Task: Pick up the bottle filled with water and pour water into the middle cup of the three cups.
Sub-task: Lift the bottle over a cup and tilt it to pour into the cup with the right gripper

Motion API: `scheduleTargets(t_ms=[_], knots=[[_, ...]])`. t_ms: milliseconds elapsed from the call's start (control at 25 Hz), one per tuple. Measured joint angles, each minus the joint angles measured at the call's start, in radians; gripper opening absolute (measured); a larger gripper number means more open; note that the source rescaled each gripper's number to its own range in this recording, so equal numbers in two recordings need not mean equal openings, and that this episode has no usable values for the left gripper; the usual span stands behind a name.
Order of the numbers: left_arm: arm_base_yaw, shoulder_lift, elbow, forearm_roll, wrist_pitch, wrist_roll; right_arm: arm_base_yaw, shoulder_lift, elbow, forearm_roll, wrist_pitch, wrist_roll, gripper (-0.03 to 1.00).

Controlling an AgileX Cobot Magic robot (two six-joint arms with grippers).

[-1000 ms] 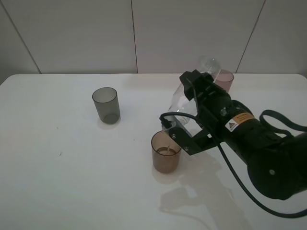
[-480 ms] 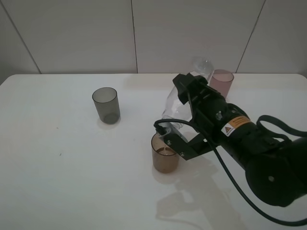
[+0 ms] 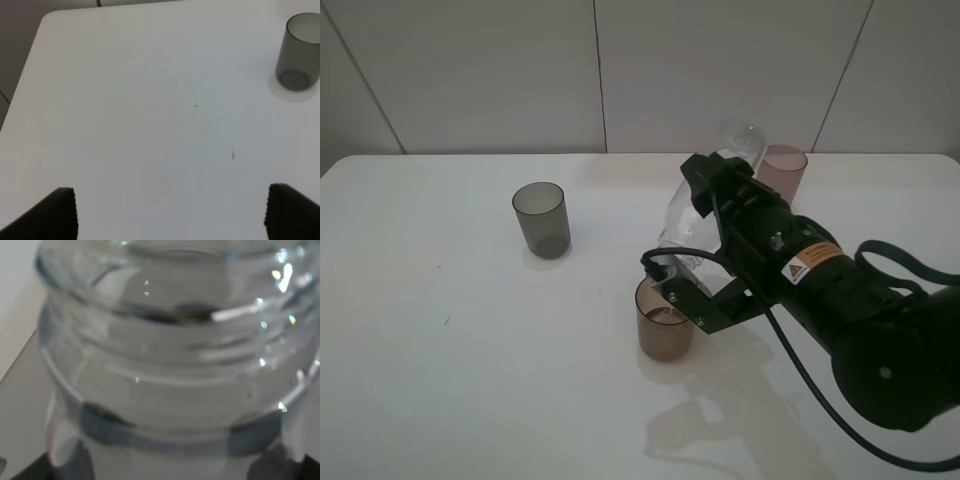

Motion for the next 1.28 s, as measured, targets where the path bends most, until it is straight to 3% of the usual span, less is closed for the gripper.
scheduleTargets(t_ms=[400,800,1000,1280], knots=[[0.0,0.0,0.0,0.0,0.0,0.0,0.0,0.0,0.0,0.003,0.022,0.011,0.0],[0.0,0.0,0.0,0.0,0.0,0.0,0.0,-0.001,0.0,0.039,0.09,0.178,0.0],[0.0,0.0,0.0,0.0,0.0,0.0,-0.001,-0.06,-0.032,0.082,0.217,0.27,0.0],[0.0,0.0,0.0,0.0,0.0,0.0,-0.08,-0.172,-0.086,0.109,0.451,0.511,0.0]])
